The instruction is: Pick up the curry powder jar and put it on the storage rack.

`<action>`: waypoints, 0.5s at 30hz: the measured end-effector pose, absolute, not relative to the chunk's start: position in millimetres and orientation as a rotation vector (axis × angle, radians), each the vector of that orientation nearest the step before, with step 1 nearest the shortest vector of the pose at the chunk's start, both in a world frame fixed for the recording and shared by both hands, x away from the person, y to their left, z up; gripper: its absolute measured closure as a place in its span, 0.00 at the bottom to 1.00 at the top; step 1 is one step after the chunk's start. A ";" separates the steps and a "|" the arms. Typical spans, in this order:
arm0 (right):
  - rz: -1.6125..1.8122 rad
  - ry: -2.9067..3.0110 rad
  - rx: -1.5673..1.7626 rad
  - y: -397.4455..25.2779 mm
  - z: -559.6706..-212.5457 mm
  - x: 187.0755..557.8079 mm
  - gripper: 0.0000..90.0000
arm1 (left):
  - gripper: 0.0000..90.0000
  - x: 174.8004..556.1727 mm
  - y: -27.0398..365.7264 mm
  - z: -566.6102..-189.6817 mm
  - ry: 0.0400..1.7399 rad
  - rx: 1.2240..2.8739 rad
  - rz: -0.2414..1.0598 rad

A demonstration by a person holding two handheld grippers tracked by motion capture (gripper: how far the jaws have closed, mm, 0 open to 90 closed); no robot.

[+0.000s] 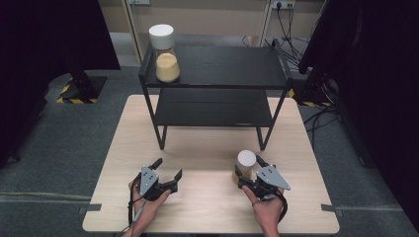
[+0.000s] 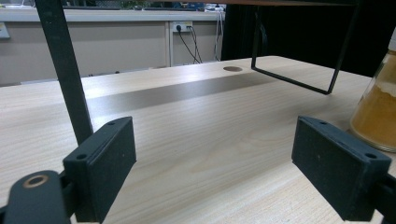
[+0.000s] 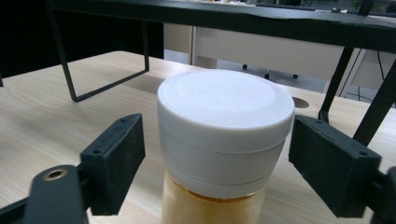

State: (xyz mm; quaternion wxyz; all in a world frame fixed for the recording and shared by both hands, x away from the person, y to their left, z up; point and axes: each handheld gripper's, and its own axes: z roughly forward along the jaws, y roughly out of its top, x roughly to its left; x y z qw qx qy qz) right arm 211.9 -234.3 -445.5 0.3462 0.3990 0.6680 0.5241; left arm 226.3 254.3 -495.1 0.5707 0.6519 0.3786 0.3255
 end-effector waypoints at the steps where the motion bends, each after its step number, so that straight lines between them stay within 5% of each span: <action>1: 1.357 1.738 1.035 -234.1 -445.3 213.2 0.24 | 0.15 226.3 254.3 -495.1 0.888 1.531 0.764; 15: 1.361 1.751 1.031 -234.9 -445.1 219.7 0.37 | 0.15 226.4 254.1 -494.9 0.888 1.531 0.763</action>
